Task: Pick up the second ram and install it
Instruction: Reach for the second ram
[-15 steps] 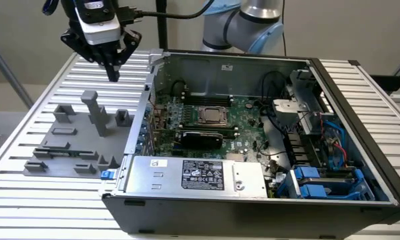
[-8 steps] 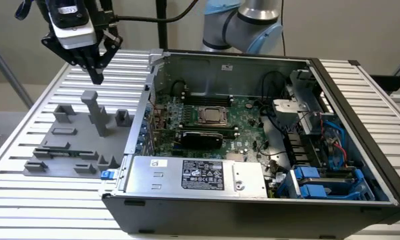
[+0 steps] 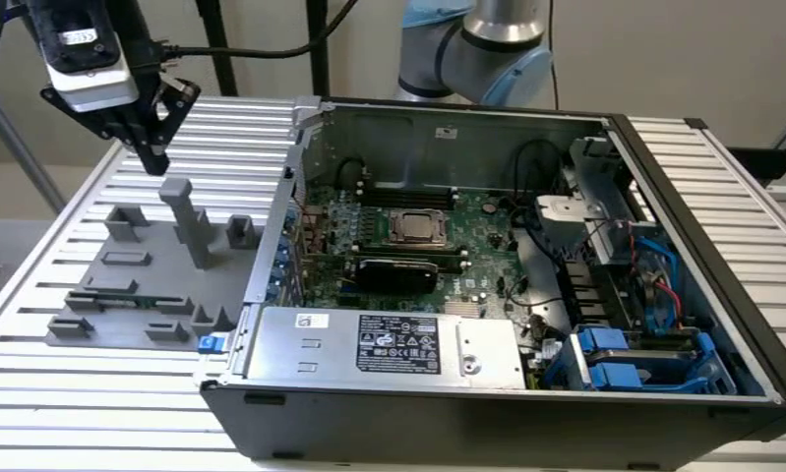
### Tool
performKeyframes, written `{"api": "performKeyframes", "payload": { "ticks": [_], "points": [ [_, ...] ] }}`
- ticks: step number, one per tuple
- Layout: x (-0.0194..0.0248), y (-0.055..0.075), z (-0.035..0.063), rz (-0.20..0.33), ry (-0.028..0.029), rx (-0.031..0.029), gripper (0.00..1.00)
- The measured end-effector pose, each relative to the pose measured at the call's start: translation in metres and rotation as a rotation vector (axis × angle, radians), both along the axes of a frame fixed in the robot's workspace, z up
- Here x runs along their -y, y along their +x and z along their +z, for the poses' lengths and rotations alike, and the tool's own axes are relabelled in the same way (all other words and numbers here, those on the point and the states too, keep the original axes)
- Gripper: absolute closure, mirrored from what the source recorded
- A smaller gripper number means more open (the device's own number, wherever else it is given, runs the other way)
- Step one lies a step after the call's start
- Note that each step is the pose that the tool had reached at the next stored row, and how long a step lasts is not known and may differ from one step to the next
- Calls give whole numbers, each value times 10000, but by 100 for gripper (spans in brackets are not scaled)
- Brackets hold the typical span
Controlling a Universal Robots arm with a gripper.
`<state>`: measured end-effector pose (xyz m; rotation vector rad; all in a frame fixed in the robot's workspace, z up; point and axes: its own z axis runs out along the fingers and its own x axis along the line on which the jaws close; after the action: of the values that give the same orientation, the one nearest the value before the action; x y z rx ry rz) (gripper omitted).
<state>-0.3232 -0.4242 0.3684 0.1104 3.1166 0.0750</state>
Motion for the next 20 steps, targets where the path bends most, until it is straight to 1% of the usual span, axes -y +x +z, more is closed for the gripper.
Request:
{"api": "performKeyframes", "payload": {
  "ticks": [12, 14, 16, 20],
  "points": [
    [15, -534, -217, 0, 0, 0, 100],
    [22, -576, -248, 7, 0, -4, 100],
    [39, -588, -278, 32, 2, -21, 100],
    [98, -595, -335, 103, 1, -111, 100]
  ]
}}
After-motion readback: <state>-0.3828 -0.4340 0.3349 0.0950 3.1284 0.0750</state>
